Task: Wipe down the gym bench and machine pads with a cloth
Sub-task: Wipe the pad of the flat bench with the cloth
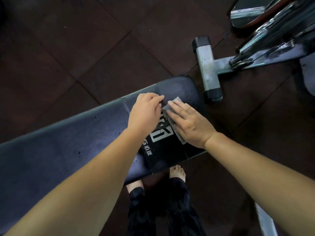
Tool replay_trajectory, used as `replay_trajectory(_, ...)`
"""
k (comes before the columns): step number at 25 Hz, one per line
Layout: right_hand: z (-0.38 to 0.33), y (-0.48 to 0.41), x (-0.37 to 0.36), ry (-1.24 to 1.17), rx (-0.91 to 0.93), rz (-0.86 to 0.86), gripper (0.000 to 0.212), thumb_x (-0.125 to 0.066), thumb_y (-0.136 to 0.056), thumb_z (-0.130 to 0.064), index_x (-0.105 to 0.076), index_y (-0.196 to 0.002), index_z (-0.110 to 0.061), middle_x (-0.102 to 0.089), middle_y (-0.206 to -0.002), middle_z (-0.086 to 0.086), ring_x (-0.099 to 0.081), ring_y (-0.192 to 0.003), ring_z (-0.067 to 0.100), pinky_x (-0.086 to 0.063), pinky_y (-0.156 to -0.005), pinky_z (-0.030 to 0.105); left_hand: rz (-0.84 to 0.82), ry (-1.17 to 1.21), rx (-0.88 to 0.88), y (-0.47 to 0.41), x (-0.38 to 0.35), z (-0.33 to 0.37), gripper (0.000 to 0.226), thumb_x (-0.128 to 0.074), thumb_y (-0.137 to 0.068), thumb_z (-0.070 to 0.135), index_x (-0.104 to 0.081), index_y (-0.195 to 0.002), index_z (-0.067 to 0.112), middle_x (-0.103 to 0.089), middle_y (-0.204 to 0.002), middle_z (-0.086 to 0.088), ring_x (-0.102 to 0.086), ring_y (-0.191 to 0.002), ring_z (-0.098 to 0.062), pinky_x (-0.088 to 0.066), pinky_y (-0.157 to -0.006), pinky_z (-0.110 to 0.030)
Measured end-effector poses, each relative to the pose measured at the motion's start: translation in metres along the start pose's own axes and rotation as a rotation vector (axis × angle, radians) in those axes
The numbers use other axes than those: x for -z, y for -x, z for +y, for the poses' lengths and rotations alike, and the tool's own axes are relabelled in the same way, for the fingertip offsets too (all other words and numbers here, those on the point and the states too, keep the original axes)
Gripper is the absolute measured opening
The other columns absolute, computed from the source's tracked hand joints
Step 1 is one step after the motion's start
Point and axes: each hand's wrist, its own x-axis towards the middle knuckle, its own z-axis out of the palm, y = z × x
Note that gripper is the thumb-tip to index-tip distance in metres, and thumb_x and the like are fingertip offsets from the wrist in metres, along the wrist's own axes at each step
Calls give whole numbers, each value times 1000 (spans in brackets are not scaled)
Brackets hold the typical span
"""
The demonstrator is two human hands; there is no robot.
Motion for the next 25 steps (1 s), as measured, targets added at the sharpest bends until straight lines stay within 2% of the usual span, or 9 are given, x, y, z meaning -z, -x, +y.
replay_trajectory(2,-4,-16,-10,74,-66,-95,67,-34,-105,-44,-28,-162,-9,-22,-170,13,-18,-157,32,-23,-126,51,70,-163,-32,17,2,-31,44,-54,-101,26,-59,-144,17,-52,-152,-7,-44,-141,-31,-43,-111,-49)
replay_trajectory(4,-16,-22,-20,108,-188,-129,77,-29,-103,-57,-15,-164,-12,-11,-172,10,-8,-159,28,-15,-128,49,42,-279,-10,29,3,-57,54,-53,-102,33,-47,-154,19,-36,-165,-9,-31,-152,-33,-32,-120,-53)
replay_trajectory(6,-24,-19,-24,114,-227,-134,79,-25,-102,-60,-11,-165,-13,-6,-173,8,-4,-160,26,-10,-129,48,-12,-326,27,38,6,-71,61,-48,-104,42,-35,-160,24,-24,-170,-5,-20,-157,-30,-23,-125,-52)
replay_trajectory(9,-5,-30,-15,125,-298,-157,76,-22,-104,-57,-7,-165,-13,-3,-174,8,0,-160,26,-11,-128,50,-42,-347,43,47,11,-86,64,-40,-106,50,-24,-164,27,-15,-173,-1,-10,-160,-26,-17,-127,-51)
replay_trajectory(13,-2,-92,-2,53,-601,-75,76,-23,-105,-56,-1,-165,-14,3,-174,7,5,-160,24,-2,-130,47,-68,-372,30,47,13,-91,67,-38,-106,51,-21,-165,25,-13,-173,-2,-9,-160,-27,-18,-127,-51)
replay_trajectory(17,-46,-46,-17,94,-408,-159,75,-21,-106,-54,0,-165,-14,6,-173,8,9,-159,27,-7,-129,51,-70,-357,17,48,13,-92,67,-36,-107,52,-18,-165,24,-10,-174,-2,-6,-160,-26,-16,-128,-52)
replay_trajectory(19,-37,-7,-17,89,-387,-177,74,-18,-105,-54,0,-165,-16,6,-173,6,9,-159,26,-11,-128,52,-73,-351,11,49,13,-94,66,-35,-107,52,-18,-165,24,-9,-174,-3,-5,-160,-27,-15,-128,-53)
replay_trajectory(23,13,-51,-3,63,-721,-63,77,-16,-105,-57,0,-165,-12,4,-173,10,6,-160,26,-8,-129,51,-78,-366,22,48,9,-92,66,-33,-107,51,-15,-165,25,-8,-174,-4,-3,-160,-28,-13,-128,-54)
replay_trajectory(25,-7,-95,-5,59,-756,-6,78,-19,-105,-57,-3,-165,-9,1,-173,14,2,-160,30,-6,-129,52,-73,-368,21,49,9,-92,66,-33,-107,51,-16,-165,25,-9,-174,-4,-4,-160,-29,-13,-127,-54)
